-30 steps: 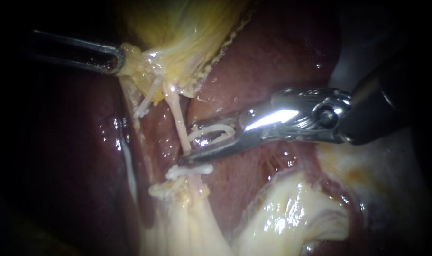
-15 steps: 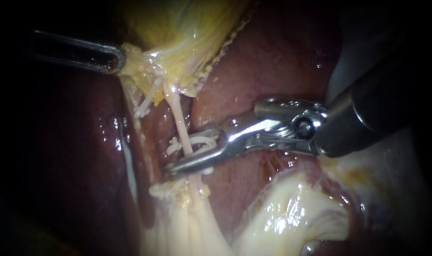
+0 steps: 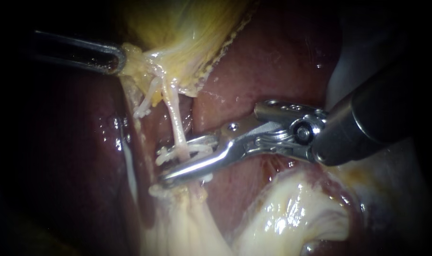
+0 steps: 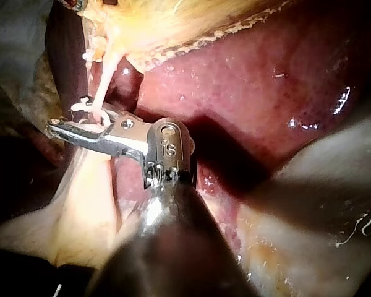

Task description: Clipping second clip right tube

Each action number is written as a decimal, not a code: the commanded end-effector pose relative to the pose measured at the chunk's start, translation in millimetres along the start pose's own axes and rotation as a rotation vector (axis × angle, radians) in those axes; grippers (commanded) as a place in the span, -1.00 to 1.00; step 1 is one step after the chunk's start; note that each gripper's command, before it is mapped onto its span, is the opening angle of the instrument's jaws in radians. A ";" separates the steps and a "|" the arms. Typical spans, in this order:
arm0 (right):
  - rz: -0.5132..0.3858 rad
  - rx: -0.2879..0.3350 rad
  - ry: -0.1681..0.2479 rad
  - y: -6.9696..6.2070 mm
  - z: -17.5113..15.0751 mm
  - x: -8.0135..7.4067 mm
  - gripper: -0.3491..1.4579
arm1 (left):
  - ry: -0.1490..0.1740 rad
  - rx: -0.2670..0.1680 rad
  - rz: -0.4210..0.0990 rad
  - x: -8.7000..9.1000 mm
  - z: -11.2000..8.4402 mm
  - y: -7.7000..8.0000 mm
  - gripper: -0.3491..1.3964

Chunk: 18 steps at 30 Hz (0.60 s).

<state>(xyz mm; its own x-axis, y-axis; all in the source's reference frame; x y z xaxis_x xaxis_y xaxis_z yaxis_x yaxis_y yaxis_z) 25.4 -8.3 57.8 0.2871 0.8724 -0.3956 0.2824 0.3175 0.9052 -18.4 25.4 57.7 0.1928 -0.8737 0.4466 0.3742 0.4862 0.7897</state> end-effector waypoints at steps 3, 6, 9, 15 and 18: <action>-0.001 0.011 -0.002 0.0 0.0 -0.1 -0.23 | 0.001 0.001 0.000 0.0 0.0 0.0 -1.00; -0.001 0.011 -0.003 0.0 0.0 -0.1 -0.28 | 0.001 0.001 0.000 0.0 0.1 0.0 -1.00; -0.001 0.012 -0.003 0.0 0.0 -0.1 -0.35 | 0.001 0.001 0.000 0.0 0.1 0.0 -1.00; 0.004 0.033 -0.022 -0.1 -0.2 -0.2 -0.71 | 0.000 0.001 0.000 0.0 0.2 0.0 -1.00; -0.003 0.048 -0.034 0.0 -0.2 -0.2 -0.88 | 0.000 0.000 0.000 0.0 0.2 0.0 -1.00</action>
<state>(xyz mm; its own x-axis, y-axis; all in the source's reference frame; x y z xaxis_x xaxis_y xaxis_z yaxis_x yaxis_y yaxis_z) 25.2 -8.4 57.8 0.3216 0.8563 -0.4040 0.3315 0.2978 0.8952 -18.6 25.4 57.8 0.1930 -0.8739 0.4462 0.3733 0.4859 0.7903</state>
